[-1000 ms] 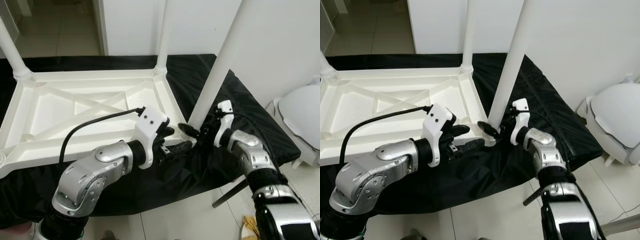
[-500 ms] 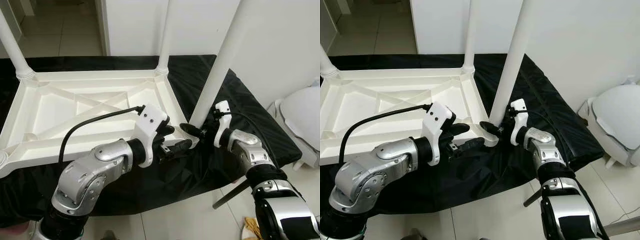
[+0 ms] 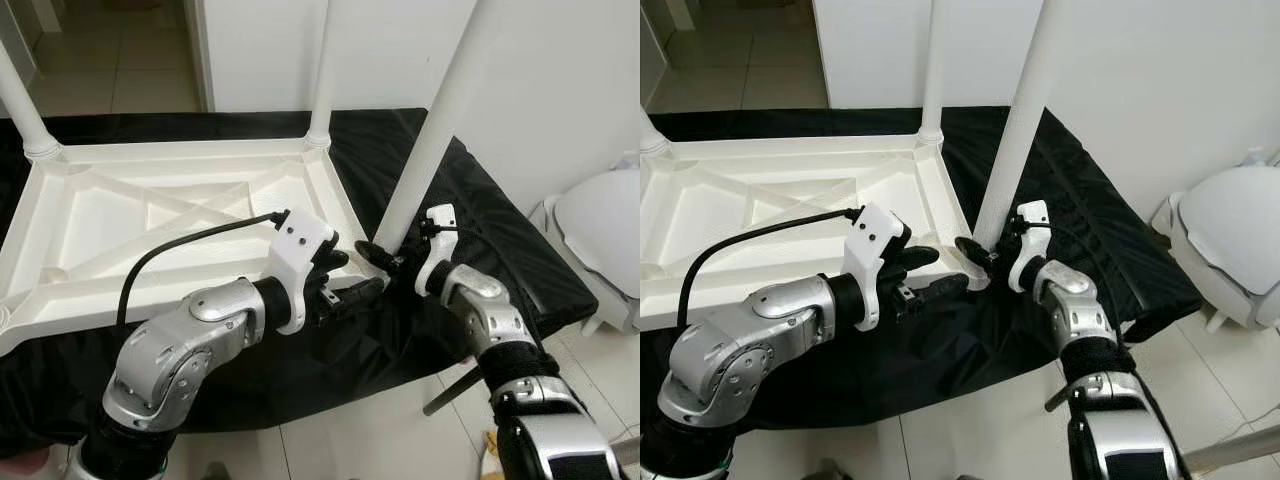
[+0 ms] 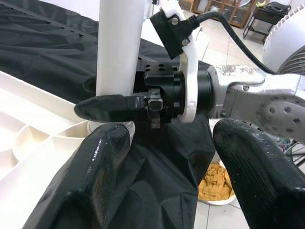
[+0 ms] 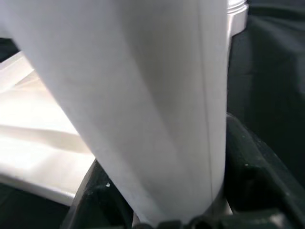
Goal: Building children table
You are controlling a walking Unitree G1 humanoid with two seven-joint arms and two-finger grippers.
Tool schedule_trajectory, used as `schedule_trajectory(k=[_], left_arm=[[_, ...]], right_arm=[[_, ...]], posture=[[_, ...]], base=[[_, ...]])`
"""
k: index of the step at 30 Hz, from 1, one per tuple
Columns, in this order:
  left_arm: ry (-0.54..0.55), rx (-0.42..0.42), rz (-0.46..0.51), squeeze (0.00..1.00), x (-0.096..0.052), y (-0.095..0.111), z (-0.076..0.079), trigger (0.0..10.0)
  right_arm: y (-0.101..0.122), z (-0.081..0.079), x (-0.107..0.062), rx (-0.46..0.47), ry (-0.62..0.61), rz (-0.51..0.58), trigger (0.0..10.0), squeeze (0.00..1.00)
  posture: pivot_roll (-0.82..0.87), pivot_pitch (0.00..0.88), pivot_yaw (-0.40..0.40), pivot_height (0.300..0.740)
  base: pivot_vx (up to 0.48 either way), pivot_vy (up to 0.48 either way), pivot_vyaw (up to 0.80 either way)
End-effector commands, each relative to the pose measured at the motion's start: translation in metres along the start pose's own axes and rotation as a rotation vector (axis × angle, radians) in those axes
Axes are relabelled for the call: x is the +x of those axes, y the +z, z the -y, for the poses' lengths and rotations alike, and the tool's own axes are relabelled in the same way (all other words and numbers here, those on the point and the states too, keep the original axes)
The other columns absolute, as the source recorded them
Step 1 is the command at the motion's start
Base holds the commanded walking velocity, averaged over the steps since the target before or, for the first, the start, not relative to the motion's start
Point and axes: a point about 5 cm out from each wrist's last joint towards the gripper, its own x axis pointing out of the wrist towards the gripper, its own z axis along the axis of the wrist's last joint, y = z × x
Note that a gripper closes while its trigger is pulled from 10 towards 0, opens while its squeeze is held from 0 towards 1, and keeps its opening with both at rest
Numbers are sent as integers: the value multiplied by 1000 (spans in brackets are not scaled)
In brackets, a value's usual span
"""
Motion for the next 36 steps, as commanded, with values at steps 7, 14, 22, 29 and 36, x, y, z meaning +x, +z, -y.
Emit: schedule_trajectory(k=[7, 14, 22, 29, 36], left_arm=[[-21, -7, -11, 0, 1, -2, 3, 10000], [-30, -11, -12, 0, 3, -3, 5, 10000], [-29, -12, -6, 0, 5, -3, 6, 10000], [-25, -10, -8, 0, 4, -3, 5, 10000], [-24, -8, -6, 0, 4, -3, 5, 10000]], right_arm=[[4, -11, -2, 90, -135, 52, 0, 0], [8, -36, 0, 107, -451, 92, 0, 0], [9, -54, 5, 159, -534, 67, 0, 0], [7, -52, 1, 145, -546, 36, 0, 0], [8, -51, 0, 133, -541, 35, 10000, 1000]], posture=[[-10, 46, -71, 740], [-11, 39, -80, 740], [-2, 26, -88, 740], [0, 21, -91, 740], [-5, 17, -92, 740]], base=[[0, 0, 0], [0, 0, 0], [0, 0, 0], [0, 0, 0], [0, 0, 0]])
